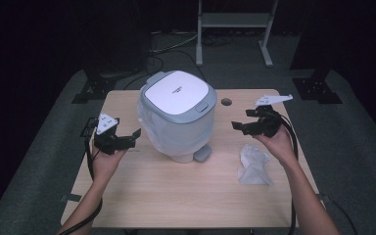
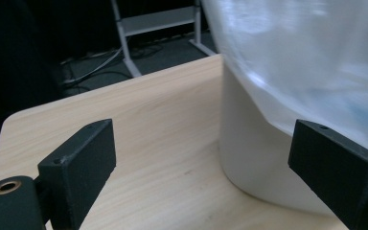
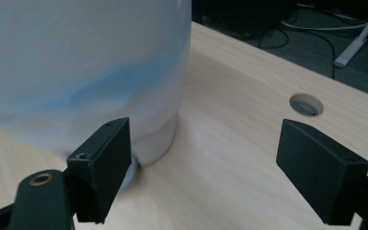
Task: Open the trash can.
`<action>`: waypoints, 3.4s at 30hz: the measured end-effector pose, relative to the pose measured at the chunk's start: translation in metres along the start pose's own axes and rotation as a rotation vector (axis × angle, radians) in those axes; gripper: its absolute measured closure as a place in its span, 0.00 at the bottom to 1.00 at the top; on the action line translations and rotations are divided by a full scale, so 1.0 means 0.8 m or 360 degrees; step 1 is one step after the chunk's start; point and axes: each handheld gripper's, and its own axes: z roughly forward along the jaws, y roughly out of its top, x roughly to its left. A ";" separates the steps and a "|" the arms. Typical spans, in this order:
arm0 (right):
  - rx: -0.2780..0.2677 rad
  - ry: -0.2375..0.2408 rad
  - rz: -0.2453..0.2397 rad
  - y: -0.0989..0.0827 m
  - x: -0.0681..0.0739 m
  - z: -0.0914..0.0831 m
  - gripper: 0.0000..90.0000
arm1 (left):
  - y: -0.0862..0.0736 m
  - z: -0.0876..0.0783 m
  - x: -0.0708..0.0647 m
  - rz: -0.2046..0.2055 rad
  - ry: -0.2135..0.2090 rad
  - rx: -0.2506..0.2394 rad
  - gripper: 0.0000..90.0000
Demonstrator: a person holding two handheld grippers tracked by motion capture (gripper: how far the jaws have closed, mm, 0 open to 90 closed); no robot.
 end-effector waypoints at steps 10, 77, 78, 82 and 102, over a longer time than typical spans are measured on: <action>-0.0031 -0.0007 0.0088 0.051 -0.028 0.075 0.21 | 0.020 0.040 0.005 -0.0108 0.0177 0.0058 0.09; -0.0082 0.0138 0.0102 -0.012 0.001 0.026 0.28 | 0.018 0.041 0.026 -0.0165 -0.0071 0.0020 0.15; -0.0082 0.0138 0.0102 -0.012 0.001 0.026 0.28 | 0.018 0.041 0.026 -0.0165 -0.0071 0.0020 0.15; -0.0068 0.0106 0.0108 -0.040 0.001 0.002 0.28 | -0.009 0.001 0.007 -0.0154 -0.0151 -0.0024 0.15; -0.0080 0.0088 0.0103 -0.088 0.010 -0.056 0.28 | -0.055 -0.040 -0.112 -0.0018 -0.0632 0.0028 0.32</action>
